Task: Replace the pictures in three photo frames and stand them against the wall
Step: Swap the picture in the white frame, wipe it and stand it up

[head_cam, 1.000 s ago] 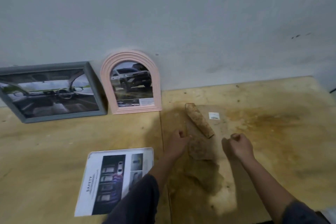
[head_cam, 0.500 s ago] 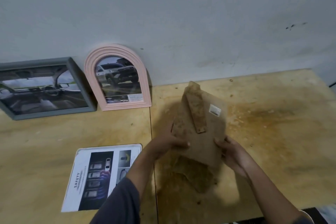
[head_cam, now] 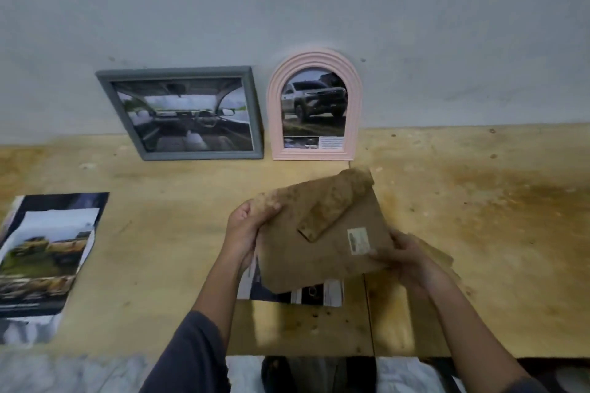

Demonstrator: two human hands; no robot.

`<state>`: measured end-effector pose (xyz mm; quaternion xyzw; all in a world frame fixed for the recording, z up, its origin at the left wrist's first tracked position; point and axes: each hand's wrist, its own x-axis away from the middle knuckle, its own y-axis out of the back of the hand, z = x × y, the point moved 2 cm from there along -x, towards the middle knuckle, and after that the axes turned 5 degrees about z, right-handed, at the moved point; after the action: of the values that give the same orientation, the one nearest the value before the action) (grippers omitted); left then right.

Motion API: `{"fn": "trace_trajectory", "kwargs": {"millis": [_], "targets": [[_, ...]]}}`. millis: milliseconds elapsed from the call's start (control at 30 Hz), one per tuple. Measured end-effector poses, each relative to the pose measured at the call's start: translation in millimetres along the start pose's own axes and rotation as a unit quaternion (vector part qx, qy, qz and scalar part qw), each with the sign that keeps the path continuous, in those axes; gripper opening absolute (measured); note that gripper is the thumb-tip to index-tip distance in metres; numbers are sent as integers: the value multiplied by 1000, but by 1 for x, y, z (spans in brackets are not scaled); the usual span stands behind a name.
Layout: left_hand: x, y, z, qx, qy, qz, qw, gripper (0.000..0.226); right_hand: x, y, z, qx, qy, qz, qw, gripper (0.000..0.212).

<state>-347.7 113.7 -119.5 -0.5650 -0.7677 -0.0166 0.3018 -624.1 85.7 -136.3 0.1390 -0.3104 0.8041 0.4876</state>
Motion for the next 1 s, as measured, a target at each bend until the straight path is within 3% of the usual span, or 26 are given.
{"fn": "trace_trajectory", "kwargs": {"millis": [67, 133, 233, 333, 433, 667, 767, 900, 1000], "targets": [[2, 21, -1, -111, -1, -57, 992, 23, 1, -21, -11, 71, -37, 45, 996, 93], [2, 42, 2, -234, -17, -83, 969, 29, 2, -37, -26, 89, -63, 46, 993, 92], [9, 60, 11, -287, -31, -132, 948, 39, 10, -51, -48, 78, -73, 19, 994, 99], [14, 65, 23, -285, -9, -80, 955, 52, 20, -59, -57, 111, -66, -33, 991, 84], [15, 65, 32, -317, 0, -21, 948, 52, 29, -64, -61, 100, -61, -69, 991, 68], [21, 75, 41, -502, -62, -69, 860, 48, 16, -76, -59, 165, -78, -127, 975, 47], [27, 79, 49, -501, -56, -56, 862, 49, 4, -79, -56, 262, -67, -167, 948, 50], [33, 82, 50, -496, -68, -41, 864, 49, -5, -84, -52, 429, -27, -185, 884, 52], [36, 81, 50, -495, -72, -38, 865, 50, -9, -81, -57, 509, -59, -178, 840, 68]]}}
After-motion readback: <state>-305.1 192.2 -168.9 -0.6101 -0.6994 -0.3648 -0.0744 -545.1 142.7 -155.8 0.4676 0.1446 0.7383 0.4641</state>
